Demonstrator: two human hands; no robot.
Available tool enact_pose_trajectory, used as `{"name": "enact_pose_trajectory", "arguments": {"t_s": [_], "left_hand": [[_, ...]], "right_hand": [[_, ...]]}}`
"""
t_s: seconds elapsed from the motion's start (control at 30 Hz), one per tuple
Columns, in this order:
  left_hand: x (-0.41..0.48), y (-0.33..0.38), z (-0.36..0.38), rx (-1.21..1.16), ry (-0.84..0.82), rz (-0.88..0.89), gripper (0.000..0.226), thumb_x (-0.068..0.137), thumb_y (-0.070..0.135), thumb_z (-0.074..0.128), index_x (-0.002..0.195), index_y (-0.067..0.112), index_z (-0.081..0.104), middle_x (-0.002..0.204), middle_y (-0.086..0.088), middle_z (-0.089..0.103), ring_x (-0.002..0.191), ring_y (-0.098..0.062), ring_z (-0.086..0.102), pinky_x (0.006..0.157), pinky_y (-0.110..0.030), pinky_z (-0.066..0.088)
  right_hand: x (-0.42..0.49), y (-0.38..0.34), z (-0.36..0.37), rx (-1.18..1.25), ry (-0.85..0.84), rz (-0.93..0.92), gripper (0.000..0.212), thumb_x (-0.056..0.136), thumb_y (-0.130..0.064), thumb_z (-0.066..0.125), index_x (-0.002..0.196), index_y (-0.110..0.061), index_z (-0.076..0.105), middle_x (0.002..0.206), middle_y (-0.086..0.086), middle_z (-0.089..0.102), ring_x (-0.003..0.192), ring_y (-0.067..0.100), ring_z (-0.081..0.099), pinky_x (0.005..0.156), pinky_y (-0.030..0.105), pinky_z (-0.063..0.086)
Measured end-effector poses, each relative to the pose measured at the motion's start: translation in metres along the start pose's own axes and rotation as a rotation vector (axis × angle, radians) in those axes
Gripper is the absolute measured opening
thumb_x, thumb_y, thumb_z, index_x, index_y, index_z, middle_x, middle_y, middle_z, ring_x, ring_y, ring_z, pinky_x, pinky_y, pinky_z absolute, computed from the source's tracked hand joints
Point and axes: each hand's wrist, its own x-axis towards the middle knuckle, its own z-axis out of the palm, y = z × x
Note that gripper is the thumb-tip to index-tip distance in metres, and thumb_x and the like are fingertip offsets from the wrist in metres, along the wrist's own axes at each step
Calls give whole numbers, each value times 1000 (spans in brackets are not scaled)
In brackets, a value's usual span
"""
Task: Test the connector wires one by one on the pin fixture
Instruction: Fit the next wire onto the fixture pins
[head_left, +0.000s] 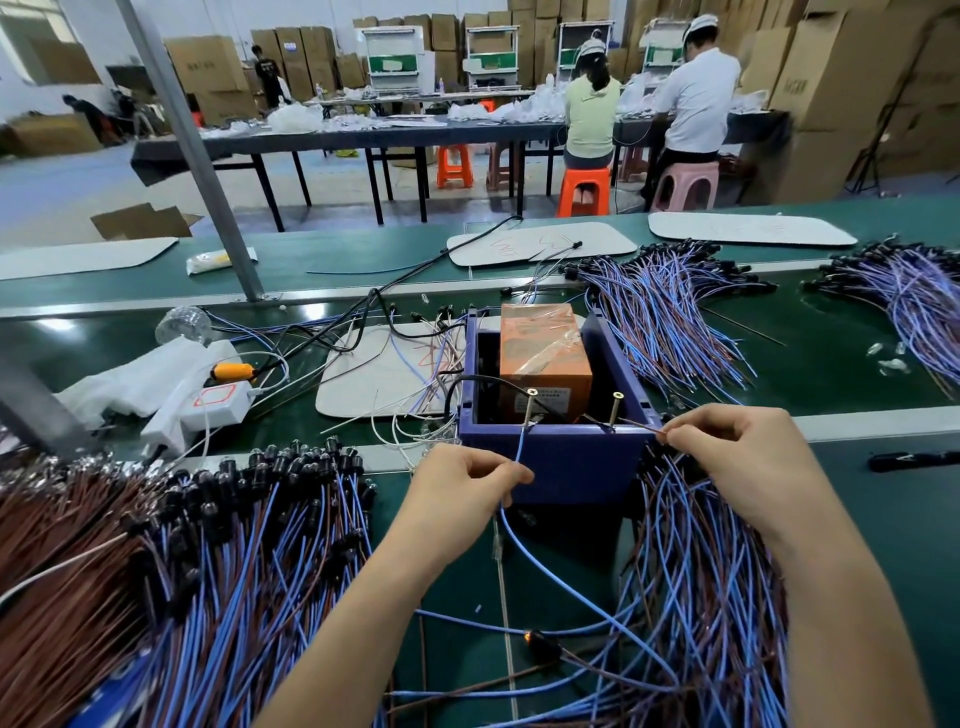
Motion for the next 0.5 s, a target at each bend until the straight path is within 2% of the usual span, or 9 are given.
{"name": "enact_pose_trajectory", "arguments": {"t_s": [0.2,0.3,0.43,0.5], "left_hand": [[2,1,3,-66,11,-33,13,87,10,65,84,6,77,41,14,51,37,2,44,41,-4,30],[1,2,2,-59,1,-37,13,87,12,65,82,9,77,42,15,52,38,2,44,42,-6,30],[-3,4,0,5,6,-22,17,87,18,65,76,17,78,48,10,53,40,-6,37,42,-15,29],[-7,9,-2,-61,-40,-18,18,89,16,63,78,15,78,50,8,52,40,-6,36,42,-14,28]], "right_hand": [[0,1,4,-8,-45,18,15,79,-16,70,66,-20,73,59,0,64,59,13,48,59,27,38],[0,0,4,-11,-34,15,16,80,-17,71,65,-22,73,65,2,68,65,16,55,62,29,42],[-1,-1,2,20,-37,10,15,80,-12,69,68,-19,74,69,5,71,77,27,65,75,37,52],[-3,-4,0,62,-77,9,15,82,-9,69,70,-17,74,60,1,68,64,20,61,65,30,49]]}}
